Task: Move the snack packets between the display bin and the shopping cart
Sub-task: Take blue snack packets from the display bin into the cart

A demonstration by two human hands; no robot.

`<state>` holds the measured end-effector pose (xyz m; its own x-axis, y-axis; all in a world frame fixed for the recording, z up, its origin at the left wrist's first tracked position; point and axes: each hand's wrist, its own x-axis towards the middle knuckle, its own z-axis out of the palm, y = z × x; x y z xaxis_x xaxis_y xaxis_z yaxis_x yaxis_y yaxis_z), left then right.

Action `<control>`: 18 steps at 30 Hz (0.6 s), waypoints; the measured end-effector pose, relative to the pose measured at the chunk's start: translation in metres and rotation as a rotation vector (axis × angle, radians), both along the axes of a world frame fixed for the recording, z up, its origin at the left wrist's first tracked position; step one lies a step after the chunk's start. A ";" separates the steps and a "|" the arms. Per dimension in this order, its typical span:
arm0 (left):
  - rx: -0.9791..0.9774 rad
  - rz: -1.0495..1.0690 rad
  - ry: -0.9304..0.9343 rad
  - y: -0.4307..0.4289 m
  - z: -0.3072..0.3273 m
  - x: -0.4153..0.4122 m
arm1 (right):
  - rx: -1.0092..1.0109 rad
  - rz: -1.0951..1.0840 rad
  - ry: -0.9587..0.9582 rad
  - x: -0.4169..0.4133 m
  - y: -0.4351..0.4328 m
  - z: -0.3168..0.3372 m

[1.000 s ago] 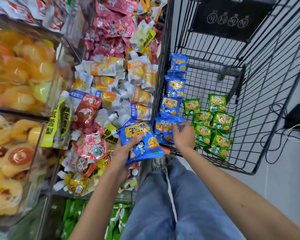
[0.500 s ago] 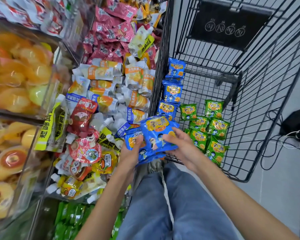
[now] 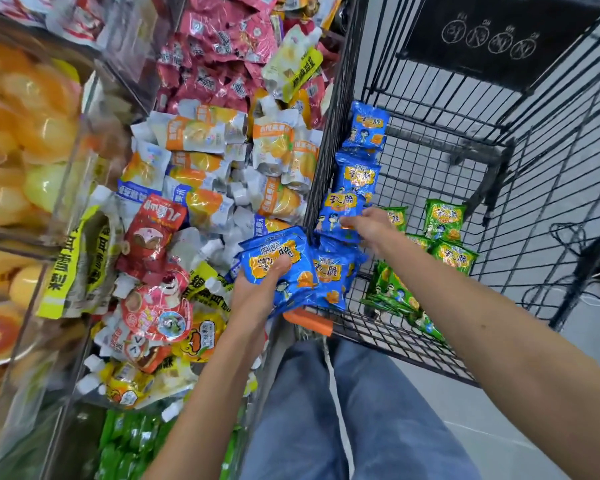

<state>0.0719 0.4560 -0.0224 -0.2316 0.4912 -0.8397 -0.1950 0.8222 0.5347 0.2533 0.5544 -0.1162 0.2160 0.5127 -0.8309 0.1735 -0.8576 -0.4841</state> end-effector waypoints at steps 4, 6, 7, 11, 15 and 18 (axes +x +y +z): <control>-0.004 0.044 -0.023 0.004 0.004 0.003 | 0.015 0.177 -0.225 0.002 -0.003 -0.006; 0.006 0.059 -0.022 0.005 0.006 0.005 | 0.015 0.186 -0.238 0.004 -0.006 -0.009; 0.010 0.057 -0.020 0.006 0.007 0.005 | 0.018 0.191 -0.234 0.005 -0.007 -0.010; 0.020 0.024 -0.017 0.006 0.010 0.009 | 0.028 0.186 -0.202 0.006 -0.010 -0.017; 0.026 0.028 -0.018 0.007 0.015 0.012 | 0.027 0.171 -0.229 0.005 -0.015 -0.017; 0.007 0.038 -0.013 0.007 0.015 0.015 | 0.172 0.065 -0.315 0.001 -0.020 0.006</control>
